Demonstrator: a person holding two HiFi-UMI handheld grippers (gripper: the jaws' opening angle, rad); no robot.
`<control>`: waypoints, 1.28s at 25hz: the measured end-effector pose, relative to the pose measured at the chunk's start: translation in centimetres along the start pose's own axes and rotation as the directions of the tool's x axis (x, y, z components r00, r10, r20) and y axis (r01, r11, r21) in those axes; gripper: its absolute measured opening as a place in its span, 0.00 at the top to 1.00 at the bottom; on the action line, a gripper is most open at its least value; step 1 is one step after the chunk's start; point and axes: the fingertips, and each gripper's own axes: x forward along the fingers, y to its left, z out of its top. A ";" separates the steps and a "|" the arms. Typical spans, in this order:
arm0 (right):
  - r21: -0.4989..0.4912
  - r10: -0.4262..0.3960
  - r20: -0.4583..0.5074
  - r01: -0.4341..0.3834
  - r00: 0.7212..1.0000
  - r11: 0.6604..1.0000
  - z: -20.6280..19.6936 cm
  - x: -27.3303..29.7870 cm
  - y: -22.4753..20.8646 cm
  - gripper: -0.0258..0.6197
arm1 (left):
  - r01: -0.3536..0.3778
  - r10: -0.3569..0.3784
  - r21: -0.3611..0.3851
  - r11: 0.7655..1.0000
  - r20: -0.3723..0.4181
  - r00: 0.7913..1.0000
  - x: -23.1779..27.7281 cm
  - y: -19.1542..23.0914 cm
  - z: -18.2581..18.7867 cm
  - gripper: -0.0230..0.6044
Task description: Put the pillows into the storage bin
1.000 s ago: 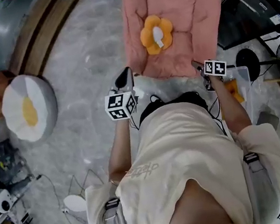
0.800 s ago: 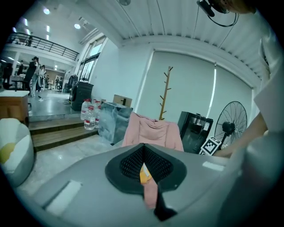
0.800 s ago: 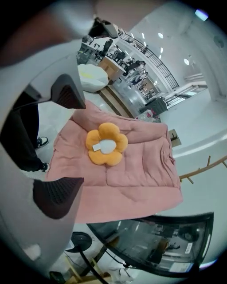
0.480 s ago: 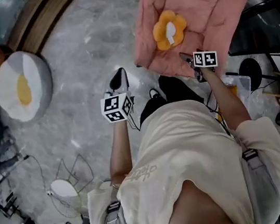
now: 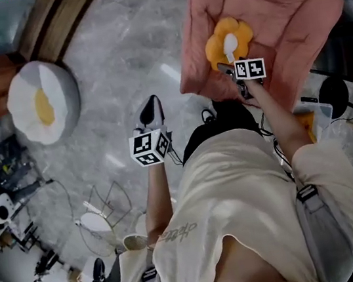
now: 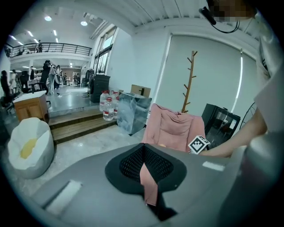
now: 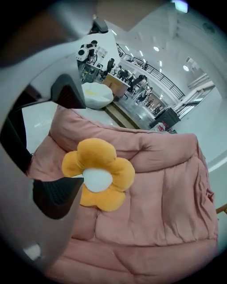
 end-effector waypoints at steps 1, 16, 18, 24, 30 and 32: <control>0.013 0.011 -0.011 -0.010 1.000 1.000 0.2 0.9 0.1 0.21 | -0.005 0.005 -0.003 1.000 -0.012 1.000 0.5 0.1 0.3 0.94; 0.163 0.035 -0.104 -0.018 0.994 0.986 4.2 8.5 -2.2 0.21 | -0.043 0.036 -0.081 0.996 -0.088 0.995 6.6 -0.9 2.2 0.94; 0.180 0.025 -0.111 -0.005 0.994 0.984 4.3 9.4 -2.3 0.21 | -0.053 0.045 -0.084 0.995 -0.096 0.994 6.6 -0.4 2.2 0.94; 0.244 0.001 -0.134 0.032 0.991 0.969 4.1 12.2 -2.2 0.21 | -0.093 0.079 -0.102 0.990 -0.136 0.988 6.2 1.3 1.4 0.94; 0.329 0.030 -0.156 0.023 0.987 0.944 3.8 13.4 -2.6 0.23 | -0.106 0.089 -0.110 0.988 -0.146 0.985 5.7 1.6 1.0 0.94; 0.344 0.063 -0.155 -0.006 0.986 0.939 3.6 13.6 -2.2 0.28 | -0.106 0.089 -0.111 0.988 -0.145 0.985 5.7 2.0 1.0 0.94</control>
